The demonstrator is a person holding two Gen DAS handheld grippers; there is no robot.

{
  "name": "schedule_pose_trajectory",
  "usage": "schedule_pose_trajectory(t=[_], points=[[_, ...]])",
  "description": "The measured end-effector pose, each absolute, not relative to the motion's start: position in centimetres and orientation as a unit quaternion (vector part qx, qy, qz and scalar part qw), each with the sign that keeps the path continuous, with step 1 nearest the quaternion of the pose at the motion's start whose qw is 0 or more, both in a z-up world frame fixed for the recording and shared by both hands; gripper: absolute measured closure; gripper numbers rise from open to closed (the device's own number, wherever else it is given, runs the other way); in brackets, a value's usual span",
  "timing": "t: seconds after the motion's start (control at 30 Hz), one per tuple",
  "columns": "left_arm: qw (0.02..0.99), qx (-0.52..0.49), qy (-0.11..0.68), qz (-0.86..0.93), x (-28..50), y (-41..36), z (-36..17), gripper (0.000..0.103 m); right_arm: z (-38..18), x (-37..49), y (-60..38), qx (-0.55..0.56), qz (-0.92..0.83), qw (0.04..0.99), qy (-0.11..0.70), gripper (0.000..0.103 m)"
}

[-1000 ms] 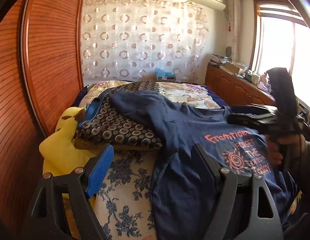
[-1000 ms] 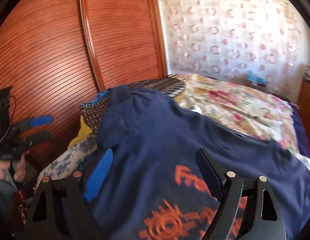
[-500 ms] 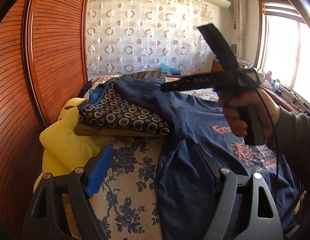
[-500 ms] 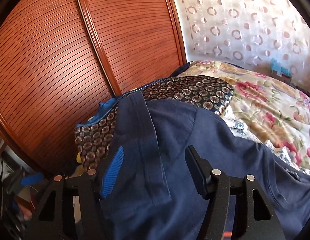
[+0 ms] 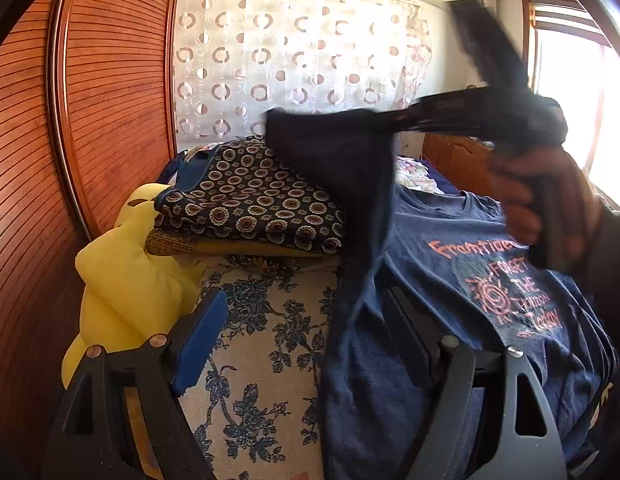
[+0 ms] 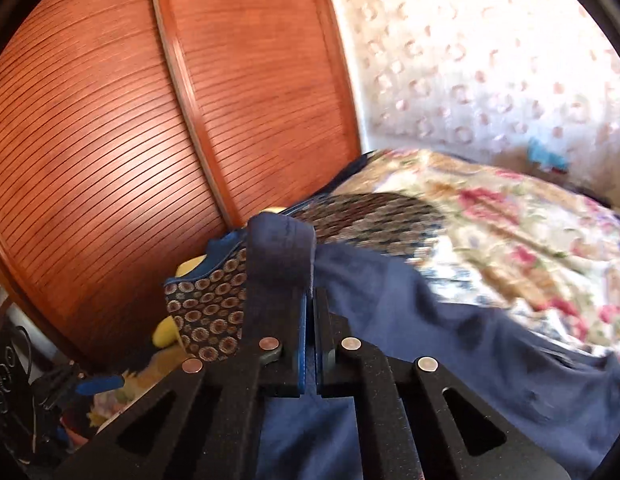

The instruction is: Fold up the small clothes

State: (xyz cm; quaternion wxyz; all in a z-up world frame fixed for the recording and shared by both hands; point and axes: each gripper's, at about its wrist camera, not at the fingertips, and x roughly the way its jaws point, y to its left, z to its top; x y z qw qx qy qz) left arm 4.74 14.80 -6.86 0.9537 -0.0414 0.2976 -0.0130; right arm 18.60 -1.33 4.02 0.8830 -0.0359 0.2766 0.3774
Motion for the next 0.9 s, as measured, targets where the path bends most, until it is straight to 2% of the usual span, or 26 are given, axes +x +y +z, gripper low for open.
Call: schedule_pose_trajectory(t=[0.1,0.23,0.47,0.5,0.57,0.6,0.63,0.73,0.9], points=[[0.953,-0.036,0.299,-0.015,4.9,14.3,-6.8,0.023,3.3,17.6,-3.3,-0.05,0.343,0.889,0.299,0.101],[0.954,-0.034,0.299,-0.02,5.1,13.6,-6.8,0.023,-0.4,18.2,-4.6,-0.081,0.307,0.879,0.355,0.1],[0.95,-0.028,0.31,-0.022,5.9,12.7,-7.3,0.023,-2.2,18.9,-6.2,-0.05,0.353,0.856,0.374,0.1],[0.949,-0.025,0.314,-0.023,6.2,12.6,-7.5,0.023,-1.8,18.9,-7.0,-0.05,0.361,0.857,0.364,0.098],[0.945,-0.018,0.326,-0.02,6.9,12.4,-7.9,0.023,-1.3,18.3,-7.2,-0.06,0.365,0.864,0.34,0.082],[0.942,-0.015,0.333,-0.017,7.3,12.3,-8.3,0.023,-1.2,18.4,-7.2,-0.063,0.364,0.868,0.333,0.061],[0.94,-0.014,0.341,-0.016,7.7,12.3,-8.5,0.023,-1.1,18.6,-7.2,-0.063,0.367,0.87,0.324,0.05],[0.925,-0.012,0.38,-0.014,9.2,12.3,-10.0,0.023,-1.6,19.8,-6.4,-0.064,0.363,0.874,0.316,0.05],[0.895,-0.005,0.444,-0.023,11.2,12.1,-12.0,0.022,-4.1,23.0,-4.3,-0.039,0.363,0.862,0.351,0.05]])
